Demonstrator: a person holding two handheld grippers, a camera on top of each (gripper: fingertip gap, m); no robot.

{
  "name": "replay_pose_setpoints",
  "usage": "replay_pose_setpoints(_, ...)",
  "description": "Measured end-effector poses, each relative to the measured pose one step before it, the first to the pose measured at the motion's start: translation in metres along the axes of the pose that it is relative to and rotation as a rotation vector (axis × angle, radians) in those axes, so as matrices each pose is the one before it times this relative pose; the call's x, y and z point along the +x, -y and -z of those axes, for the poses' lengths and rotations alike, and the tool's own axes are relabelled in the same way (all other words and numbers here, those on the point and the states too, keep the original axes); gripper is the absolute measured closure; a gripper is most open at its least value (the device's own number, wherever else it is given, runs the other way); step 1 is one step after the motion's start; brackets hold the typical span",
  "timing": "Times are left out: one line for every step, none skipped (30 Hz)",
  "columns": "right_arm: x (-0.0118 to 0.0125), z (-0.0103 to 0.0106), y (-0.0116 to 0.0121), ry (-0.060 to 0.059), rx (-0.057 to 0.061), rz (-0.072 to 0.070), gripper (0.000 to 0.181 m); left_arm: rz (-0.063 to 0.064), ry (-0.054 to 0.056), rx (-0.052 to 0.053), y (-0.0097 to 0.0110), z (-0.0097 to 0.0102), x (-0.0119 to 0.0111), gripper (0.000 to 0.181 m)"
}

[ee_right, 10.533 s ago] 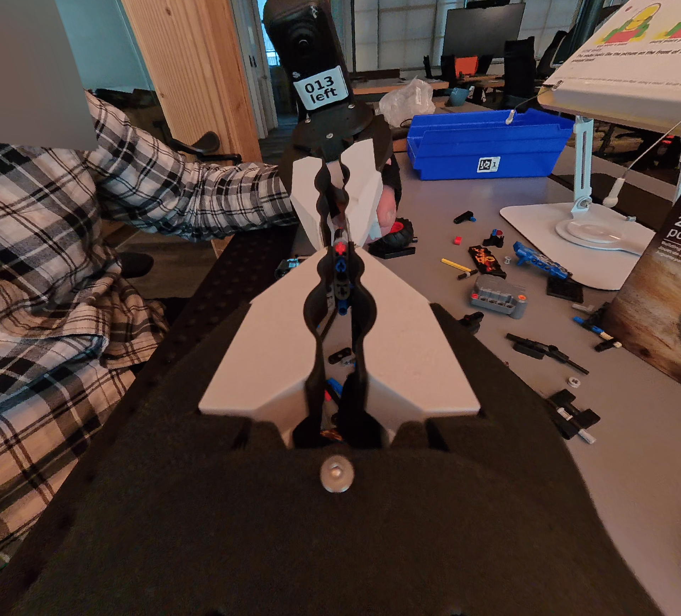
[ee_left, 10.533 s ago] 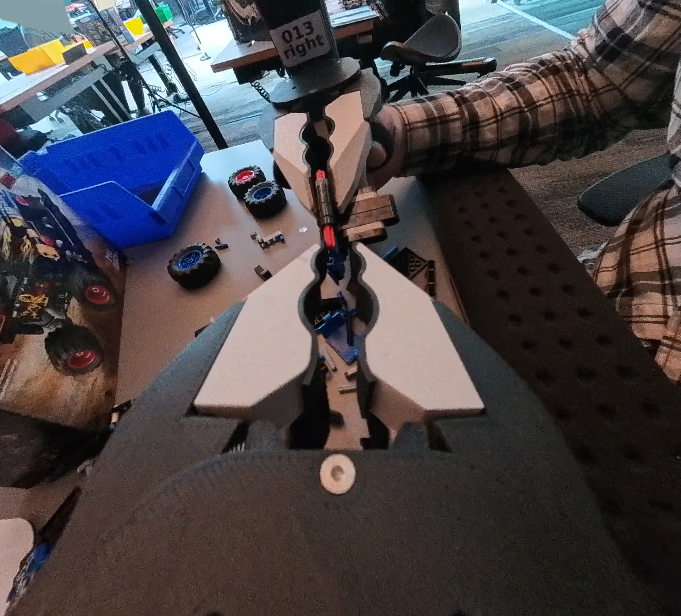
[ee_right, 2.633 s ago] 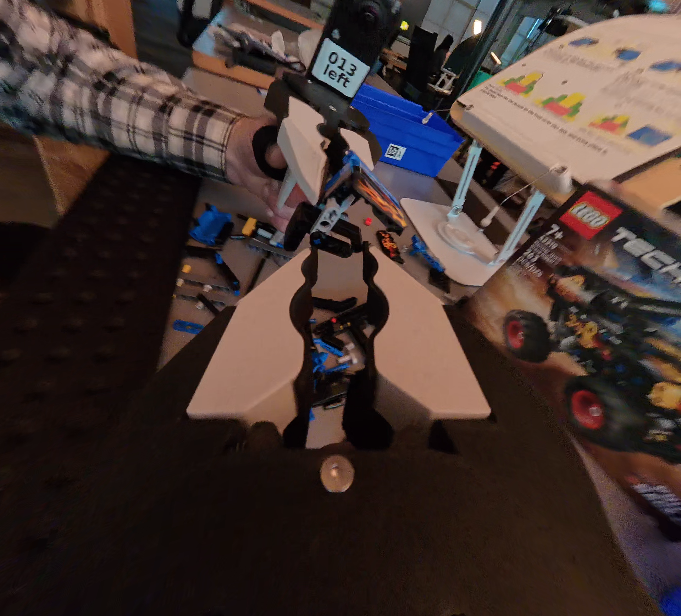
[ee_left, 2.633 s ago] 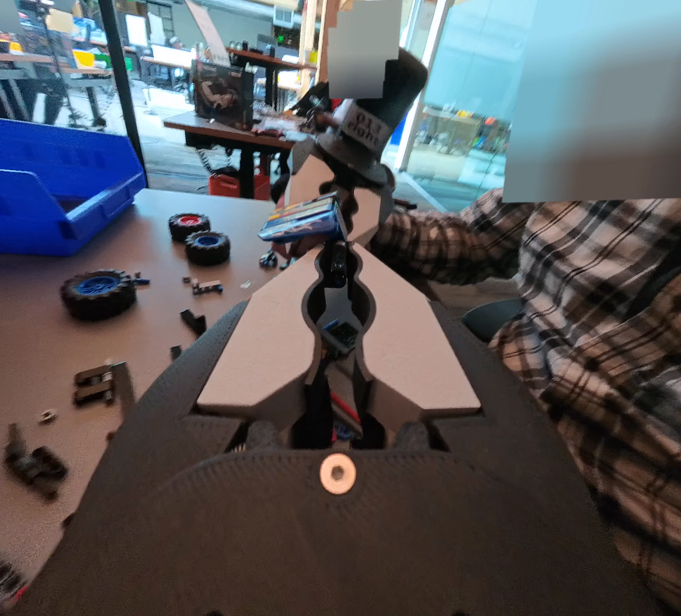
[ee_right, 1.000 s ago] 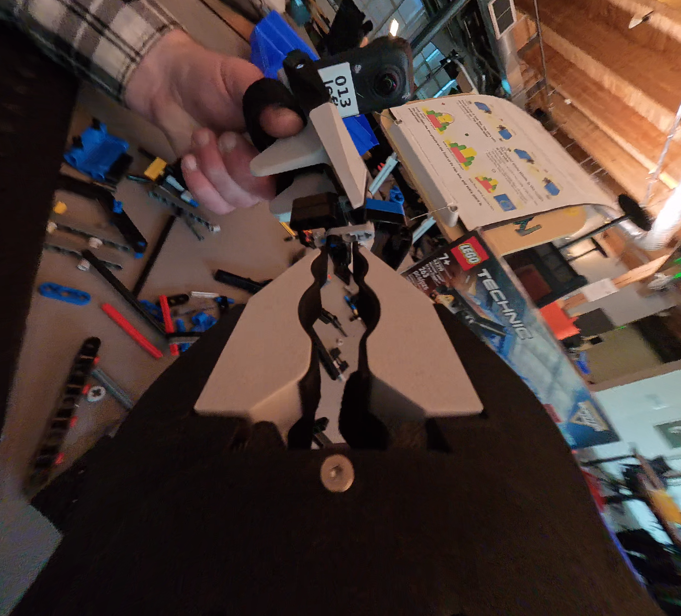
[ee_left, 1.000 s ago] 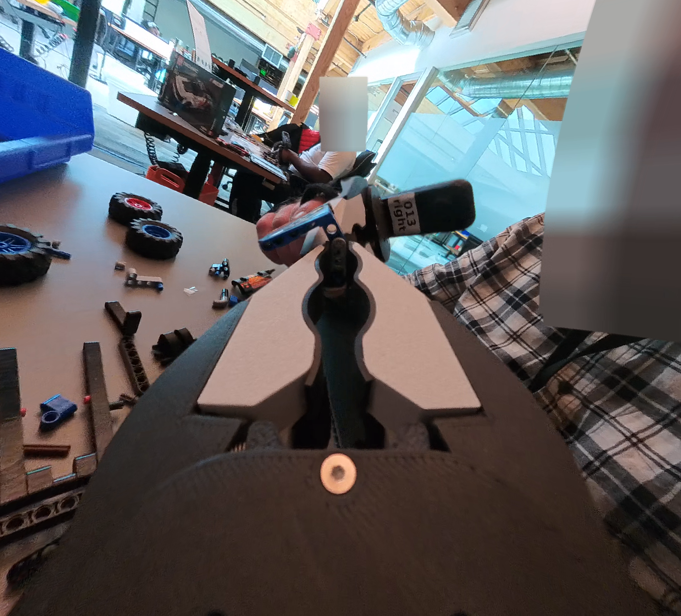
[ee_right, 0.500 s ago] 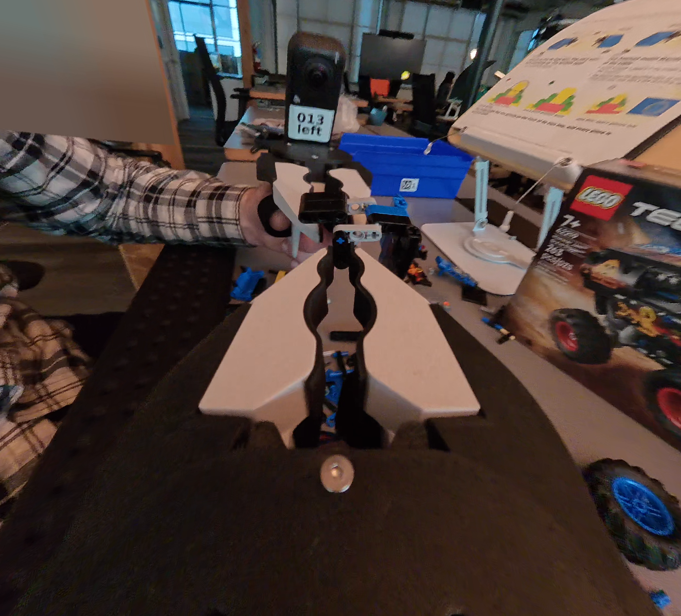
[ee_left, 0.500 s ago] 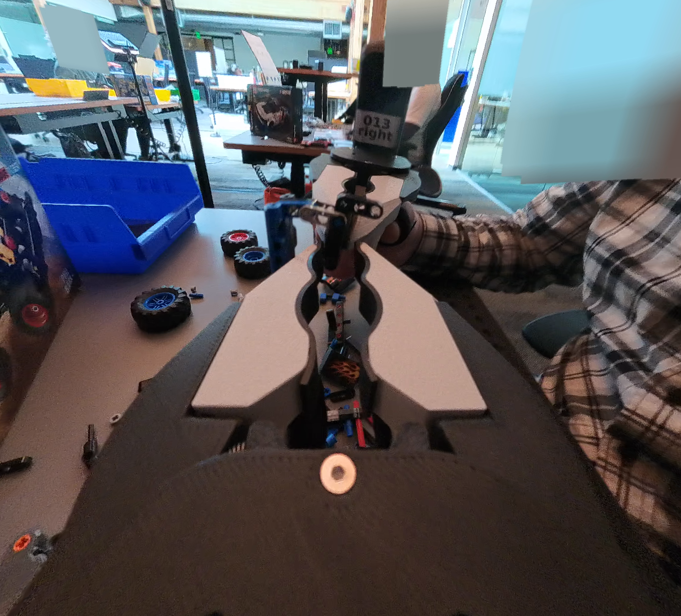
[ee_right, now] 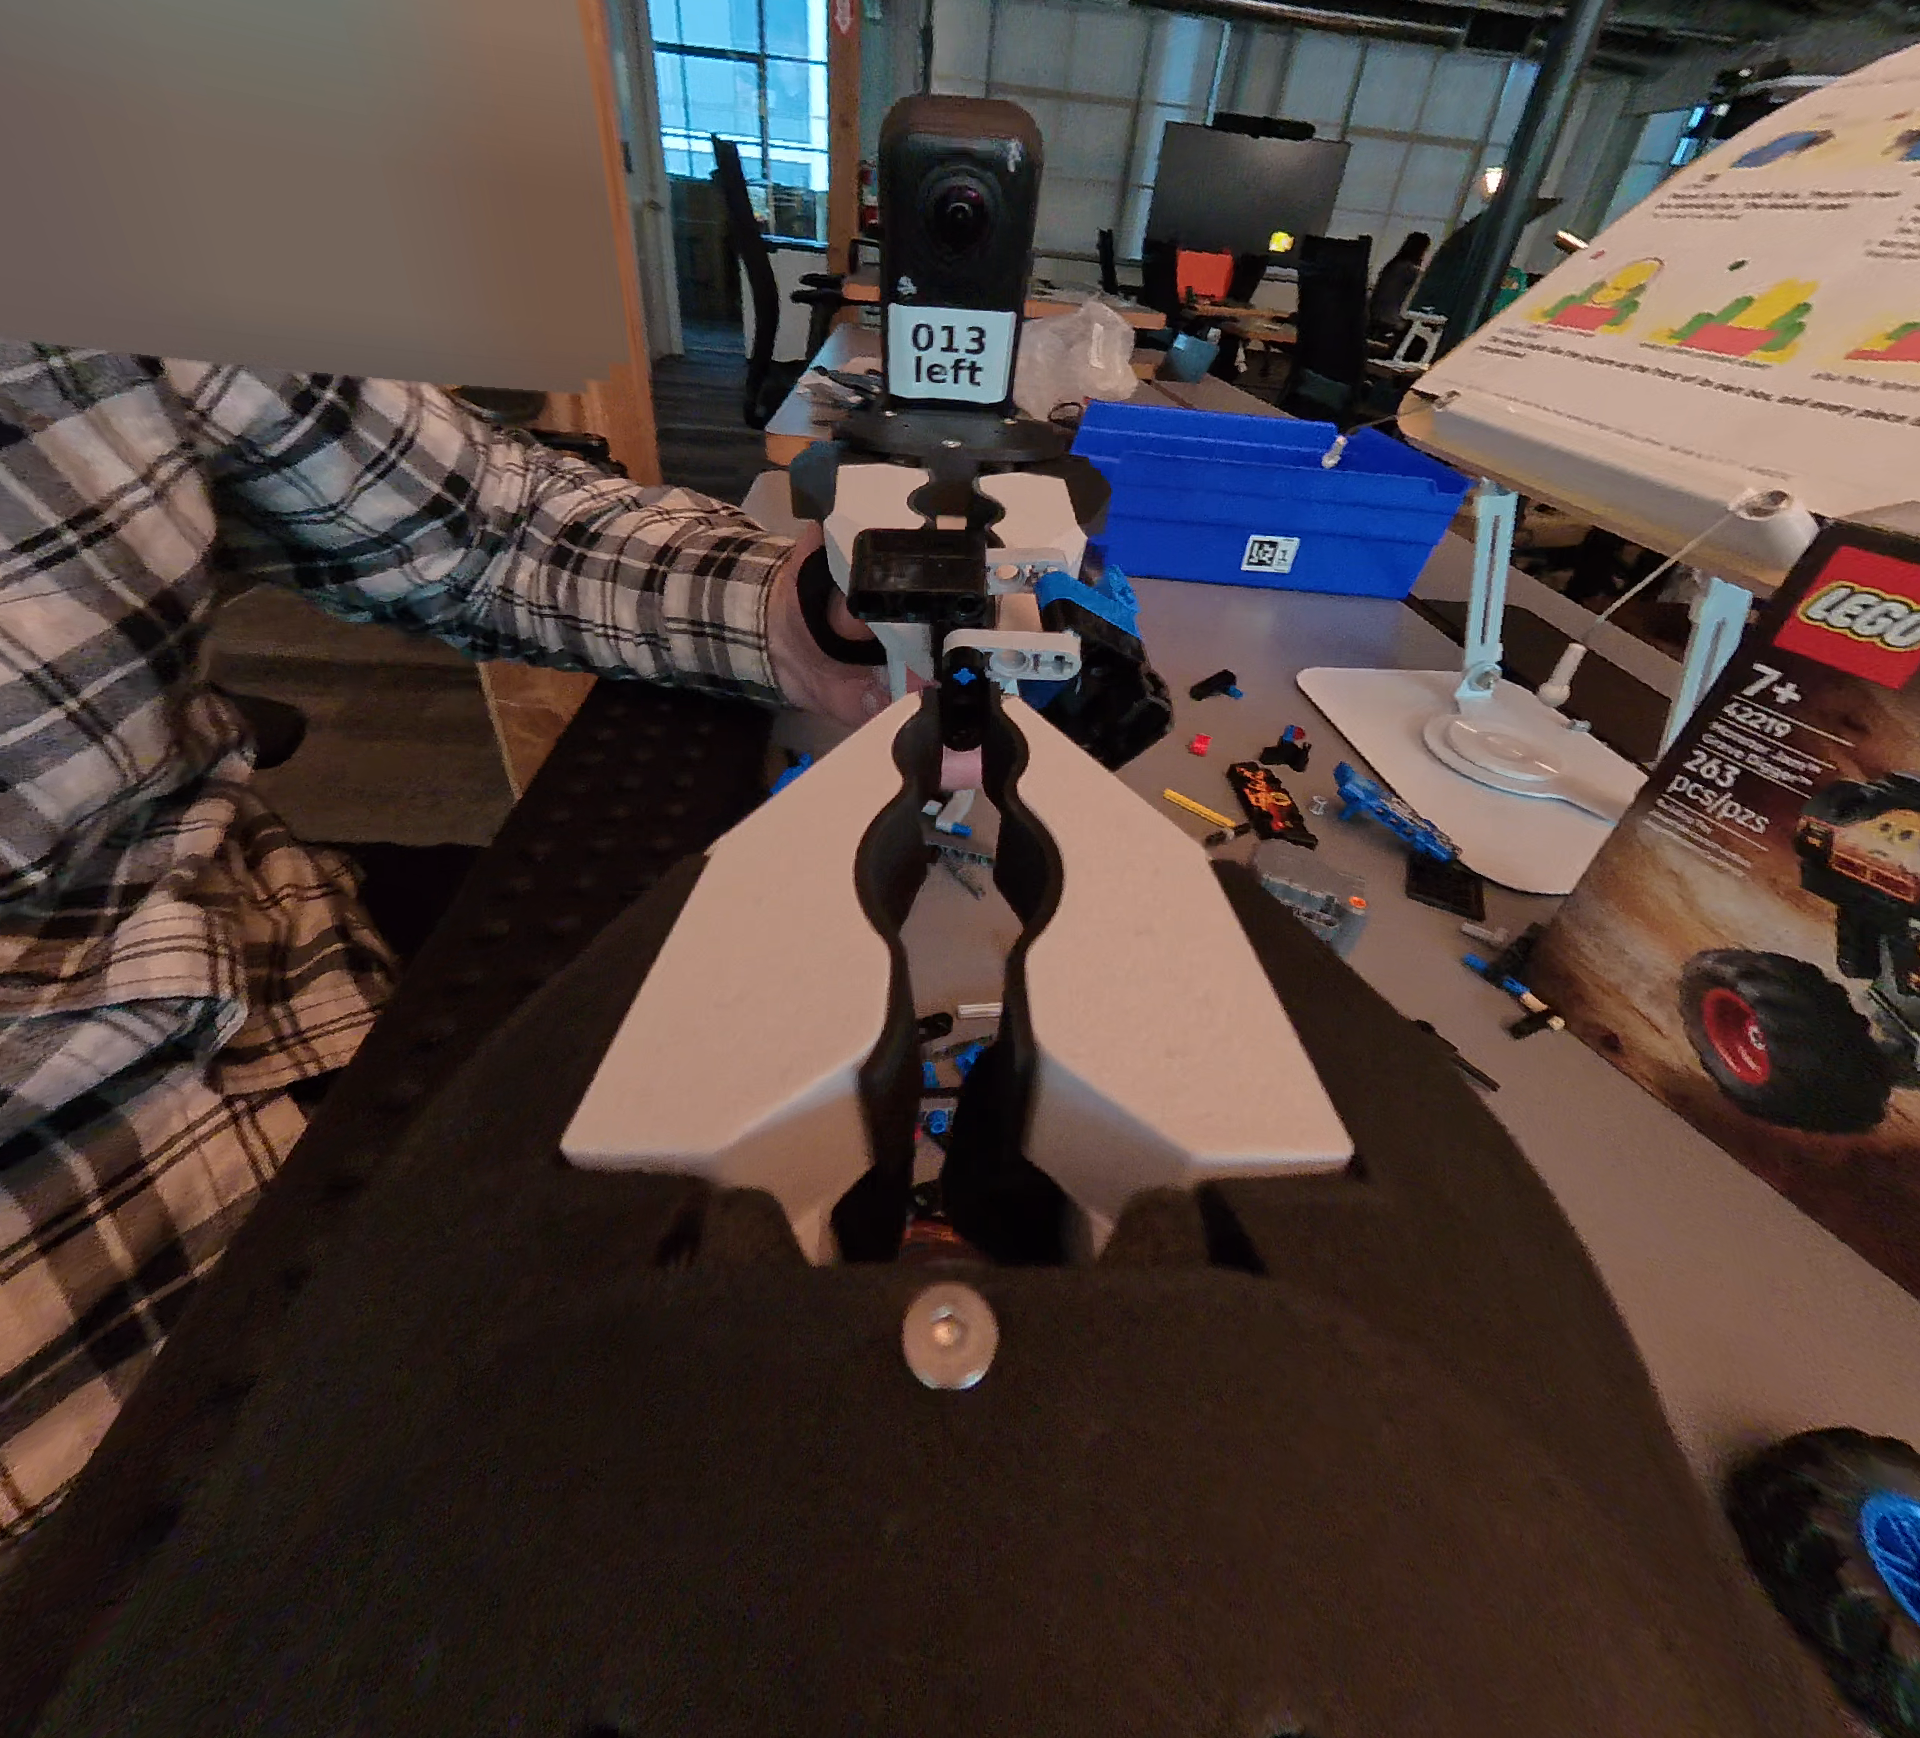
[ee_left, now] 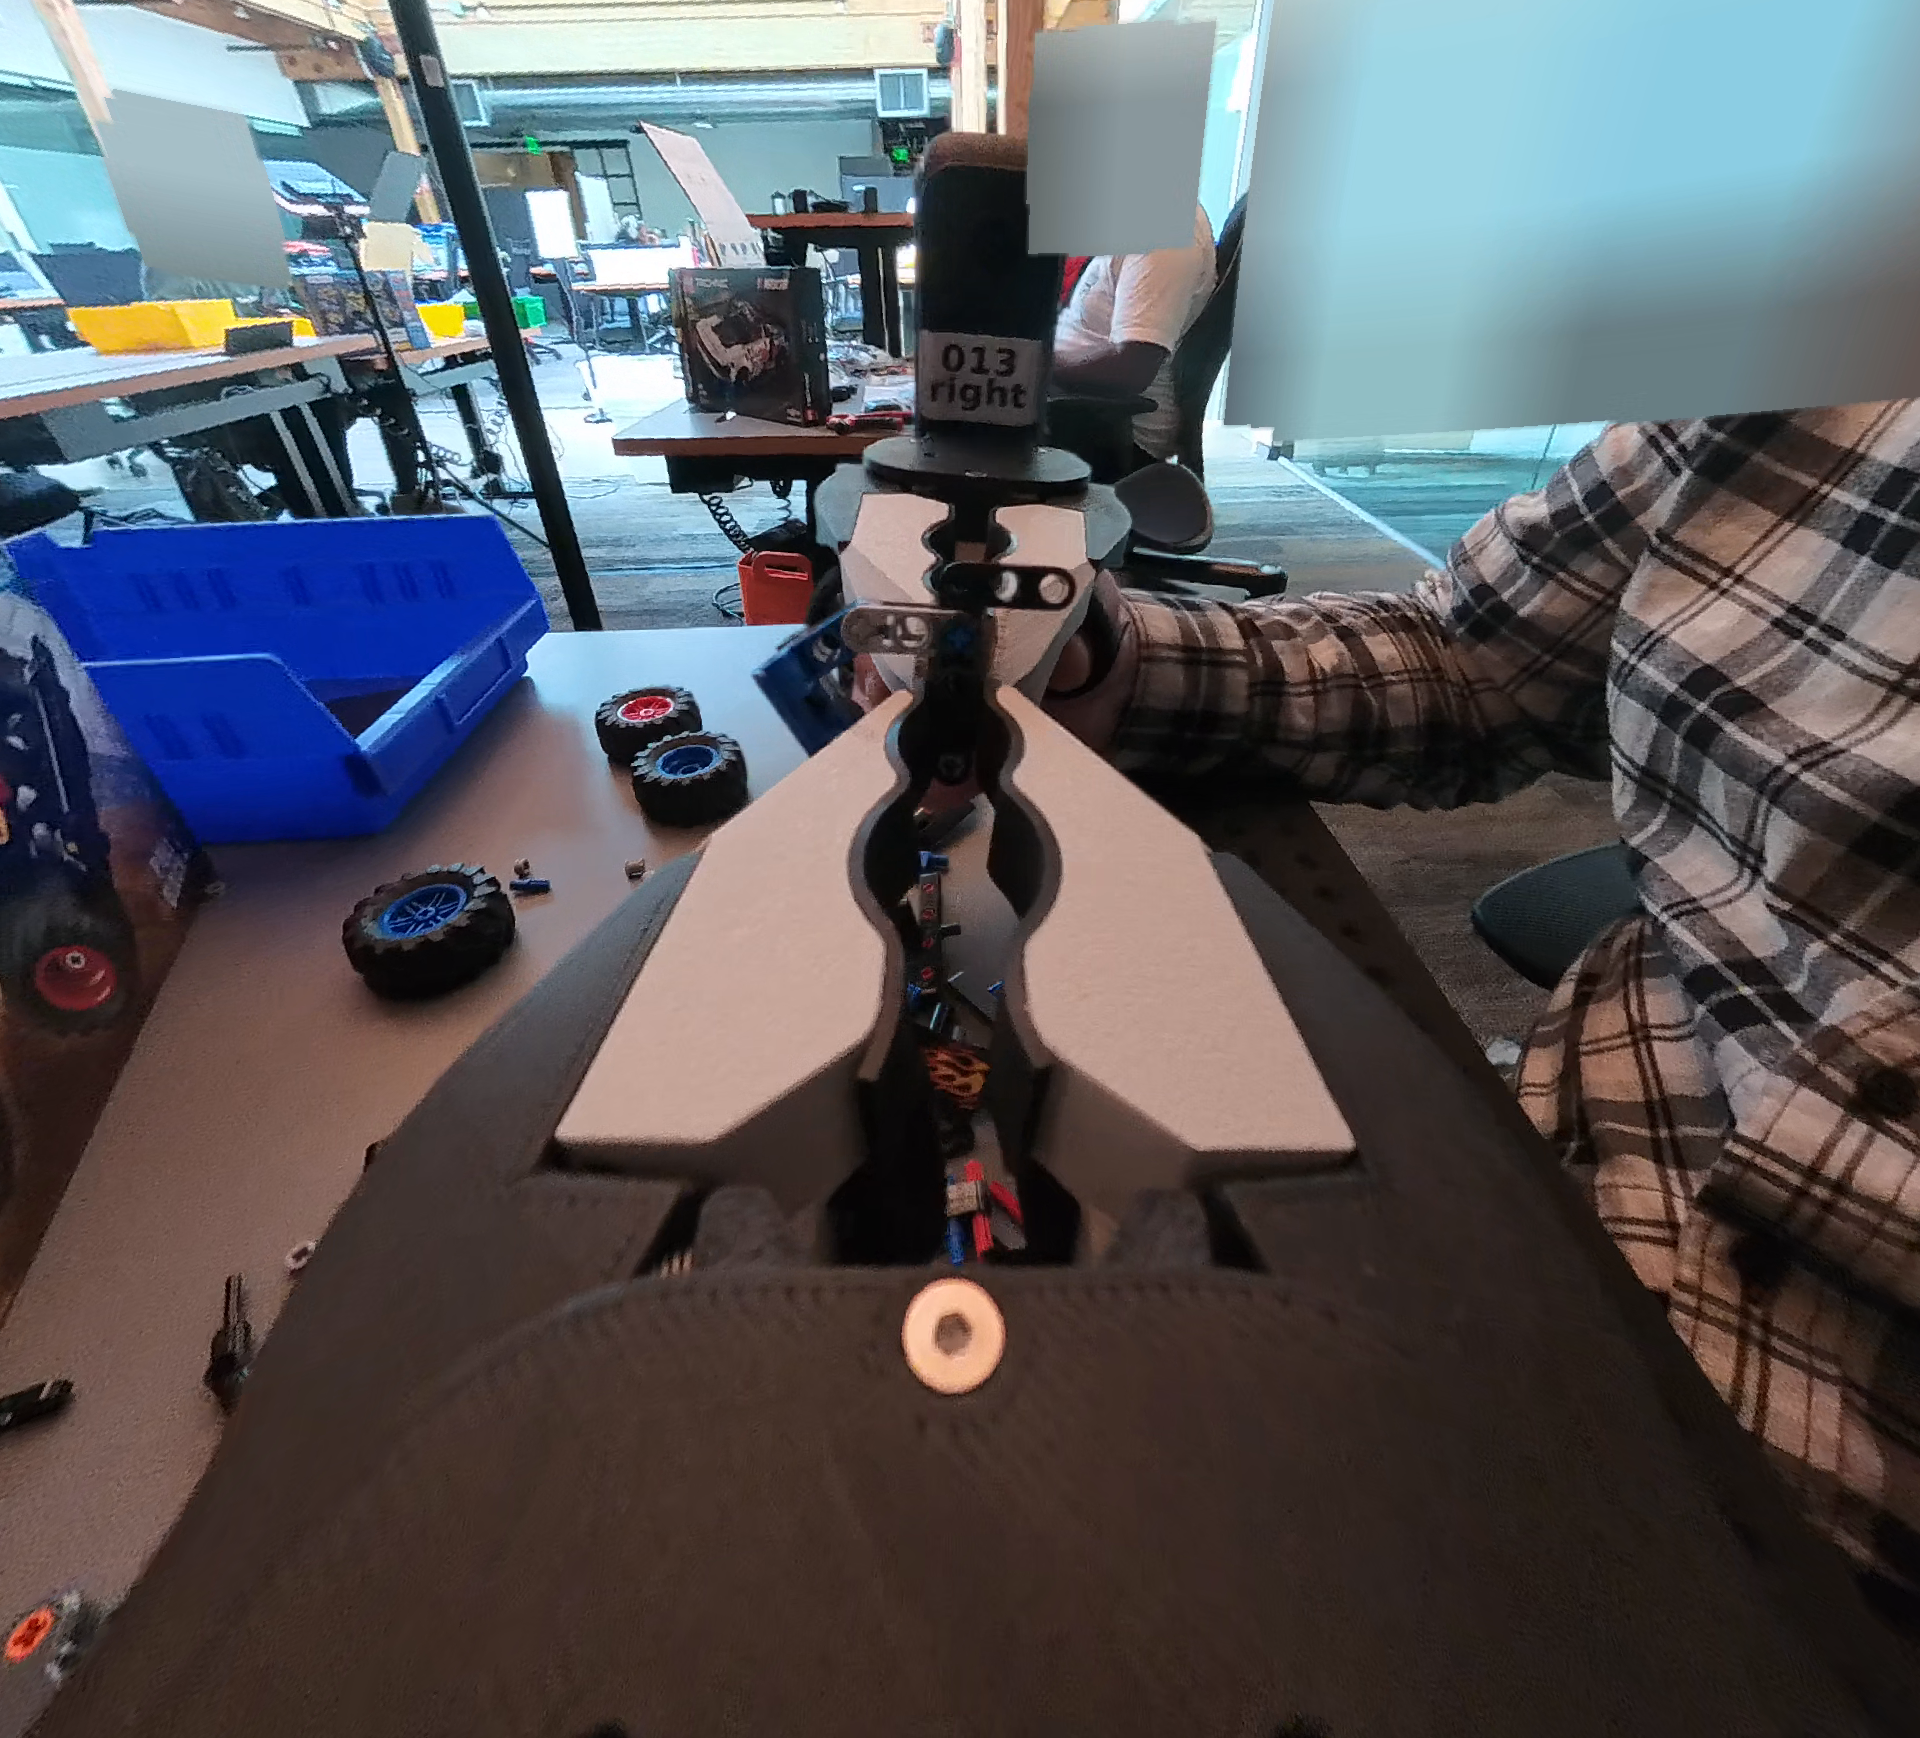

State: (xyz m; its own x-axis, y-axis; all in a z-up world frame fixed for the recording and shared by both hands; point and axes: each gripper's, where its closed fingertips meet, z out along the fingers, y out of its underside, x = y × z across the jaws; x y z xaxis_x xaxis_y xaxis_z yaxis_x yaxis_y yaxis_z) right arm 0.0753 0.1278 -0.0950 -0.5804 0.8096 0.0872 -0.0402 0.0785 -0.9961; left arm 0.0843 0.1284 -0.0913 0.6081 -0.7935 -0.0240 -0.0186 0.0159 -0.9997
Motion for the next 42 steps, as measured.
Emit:
replay_pose_setpoints(-0.00152,0.00147,0.00050,0.0086,0.0041,0.0048,0.176,-0.0012,-0.0046,0.0058,0.00191,0.00127,0.00090,0.176)
replay_pose_setpoints(0.00365,0.00716,0.00289,-0.0103,0.0266,-0.0105,0.176,0.0492,0.0079,0.1038,0.01754,0.01317,-0.00540,0.176)
replay_pose_setpoints(0.01300,0.01610,0.00167,-0.0489,0.0304,-0.0270,0.176,0.0639,0.0324,0.1261,0.02804,0.02337,-0.01351,0.176)
replay_pose_setpoints(0.00956,0.01494,0.00476,-0.0322,0.0401,-0.0269,0.177,-0.0514,0.0393,0.0031,0.01085,0.01523,-0.00817,0.177)
replay_pose_setpoints(-0.00144,0.00078,-0.00219,0.0026,-0.0179,0.0119,0.177,-0.0273,0.0058,-0.0488,-0.00632,0.00297,-0.00111,0.176)
replay_pose_setpoints(-0.00438,-0.01138,-0.01352,0.0067,-0.0770,0.0281,0.176,0.0287,-0.0255,-0.0006,-0.00452,-0.00425,0.00404,0.176)
replay_pose_setpoints(-0.00285,-0.01324,-0.01502,0.0077,-0.0829,0.0136,0.176,0.0014,-0.0126,-0.0352,-0.00929,-0.00643,0.00259,0.177)
replay_pose_setpoints(-0.00186,-0.00778,-0.01002,0.0122,-0.0637,0.0102,0.176,-0.0143,0.0043,-0.0508,-0.00923,-0.00366,-0.00105,0.176)
replay_pose_setpoints(-0.00138,-0.00169,-0.00444,0.0212,-0.0218,-0.0131,0.176,0.0199,-0.0092,-0.0274,-0.00591,0.00105,-0.00229,0.177)
replay_pose_setpoints(0.00161,0.00120,-0.00182,0.0091,0.0113,-0.0333,0.176,0.0492,-0.0149,-0.0124,-0.00493,0.00344,-0.00365,0.176)
replay_pose_setpoints(0.00046,0.00107,-0.00288,0.0104,0.0049,-0.0279,0.176,0.0097,0.0252,-0.0082,-0.00419,0.00304,-0.00727,0.177)
replay_pose_setpoints(-0.00136,-0.00091,-0.00521,0.0110,-0.0214,-0.0070,0.176,-0.0030,0.0164,-0.0266,-0.00541,0.00056,-0.00474,0.177)
replay_pose_setpoints(-0.00099,-0.00249,-0.00509,0.0026,-0.0262,0.0063,0.176,0.0132,-0.0104,-0.0368,-0.00680,-0.00181,-0.00089,0.177)
replay_pose_setpoints(-0.00083,-0.00322,-0.00493,0.0055,-0.0263,-0.0012,0.176,0.0262,-0.0122,-0.0239,-0.00570,-0.00274,-0.00061,0.176)
replay_pose_setpoints(-0.00059,-0.00305,-0.00584,0.0067,-0.0329,-0.0053,0.176,0.0068,0.0117,-0.0155,-0.00451,-0.00273,-0.00261,0.177)
replay_pose_setpoints(0.00101,-0.00235,-0.00627,-0.0113,-0.0373,0.0144,0.175,-0.0028,-0.0039,-0.0269,-0.00529,-0.00299,0.00100,0.177)
replay_pose_setpoints(0.00060,-0.00195,-0.00514,-0.0110,-0.0328,0.0147,0.175,-0.0009,-0.0114,-0.0254,-0.00439,-0.00282,0.00244,0.177)
replay_pose_setpoints(-0.00159,-0.00222,-0.00413,0.0075,-0.0245,-0.0021,0.175,0.0007,-0.0087,-0.0177,-0.00327,-0.00223,0.00168,0.177)
replay_pose_setpoints(-0.00190,-0.00339,-0.00590,0.0131,-0.0308,-0.0087,0.175,0.0098,-0.0082,-0.0203,-0.00374,-0.00223,0.00087,0.177)
replay_pose_setpoints(0.00001,-0.00423,-0.00875,0.0001,-0.0472,-0.0018,0.174,0.0098,-0.0057,-0.0157,-0.00355,-0.00198,0.00013,0.177)
replay_pose_setpoints(0.00014,-0.00444,-0.00781,-0.0028,-0.0453,0.0034,0.163,0.0031,0.0017,-0.0041,-0.00168,-0.00149,-0.00082,0.177)
replay_pose_setpoints(0.00047,-0.00304,-0.00265,-0.0050,-0.0207,0.0005,0.152,0.0009,-0.0030,0.0052,0.00026,-0.00117,0.00043,0.177)
replay_pose_setpoints(0.00358,-0.00014,0.00238,-0.0274,0.0029,0.0075,0.147,0.0012,-0.0094,0.0020,0.00029,-0.00110,0.00162,0.176)
replay_pose_setpoints(0.00473,0.00273,0.00638,-0.0408,0.0207,0.0229,0.146,-0.0046,0.0053,0.0019,-0.00001,-0.00098,-0.00052,0.176)
replay_pose_setpoints(0.00476,0.00460,0.01057,-0.0430,0.0433,0.0249,0.146,-0.0003,0.0019,0.0036,0.00017,-0.00083,-0.00020,0.176)
replay_pose_setpoints(0.00324,0.00434,0.01302,-0.0286,0.0562,0.0090,0.146,0.0078,-0.0139,0.0065,0.00063,-0.00146,0.00214,0.176)
replay_pose_setpoints(0.00182,0.00263,0.01281,-0.0112,0.0536,-0.0123,0.147,0.0004,-0.0068,0.0058,0.00034,-0.00222,0.00154,0.176)
replay_pose_setpoints(0.00248,0.00104,0.01124,-0.0077,0.0507,-0.0286,0.154,-0.0089,0.0063,0.0010,-0.00058,-0.00252,-0.00029,0.176)
replay_pose_setpoints(0.00239,-0.00045,0.00827,0.0013,0.0400,-0.0426,0.159,-0.0052,-0.0031,0.0070,0.00040,-0.00218,0.00115,0.176)
replay_pose_setpoints(-0.00021,-0.00147,0.00403,0.0208,0.0206,-0.0430,0.158,0.0043,-0.0005,0.0258,0.00382,-0.00103,0.00051,0.176)
replay_pose_setpoints(-0.00312,-0.00066,0.00296,0.0355,0.0195,-0.0268,0.168,0.0010,0.0046,0.0281,0.00412,-0.00053,-0.00055,0.176)
replay_pose_setpoints(-0.00132,0.00000,0.00438,0.0168,0.0325,-0.0254,0.168,-0.0079,0.0125,0.0199,0.00244,-0.00091,-0.00157,0.176)
replay_pose_setpoints(-0.00067,-0.00004,0.00317,0.0146,0.0256,-0.0312,0.166,-0.0073,-0.0007,0.0198,0.00217,-0.00097,0.00070,0.176)
replay_pose_setpoints(-0.00118,-0.00023,0.00188,0.0217,0.0180,-0.0290,0.164,0.0028,-0.0071,0.0145,0.00149,-0.00113,0.00145,0.176)
replay_pose_setpoints(0.00027,0.00014,0.00138,0.0066,0.0155,-0.0132,0.165,0.0012,0.0071,0.0112,0.00138,-0.00034,-0.00103,0.176)
replay_pose_setpoints(0.00165,0.00015,0.00050,-0.0062,0.0079,-0.0068,0.165,-0.0055,0.0128,-0.0001,0.00027,-0.00036,-0.00195,0.176)
replay_pose_setpoints(-0.00021,0.00024,0.00095,0.0081,0.0120,-0.0137,0.164,-0.0045,-0.0053,0.0034,0.00127,-0.00001,0.00116,0.176)
replay_pose_setpoints(-0.00198,0.00120,0.00157,0.0220,0.0137,-0.0113,0.166,-0.0051,-0.0086,0.0030,0.00174,-0.00059,0.00268,0.176)
replay_pose_setpoints(-0.00065,0.00163,0.00093,0.0062,0.0057,0.0095,0.167,-0.0315,0.0167,-0.0013,0.00110,-0.00086,0.00013,0.176)
replay_pose_setpoints(-0.00010,0.00159,0.00086,0.0002,0.0033,0.0107,0.170,-0.0282,0.0082,0.0013,0.00147,-0.00019,0.00075,0.176)
replay_pose_setpoints(-0.00006,0.00196,0.00137,0.0091,0.0123,-0.0094,0.176,0.0023,-0.0074,0.0126,0.00327,0.00093,0.00116,0.174)
replay_pose_setpoints(-0.00054,0.00213,0.00164,0.0183,0.0170,-0.0207,0.176,0.0095,0.0091,0.0049,0.00146,0.00134,-0.00229,0.170)
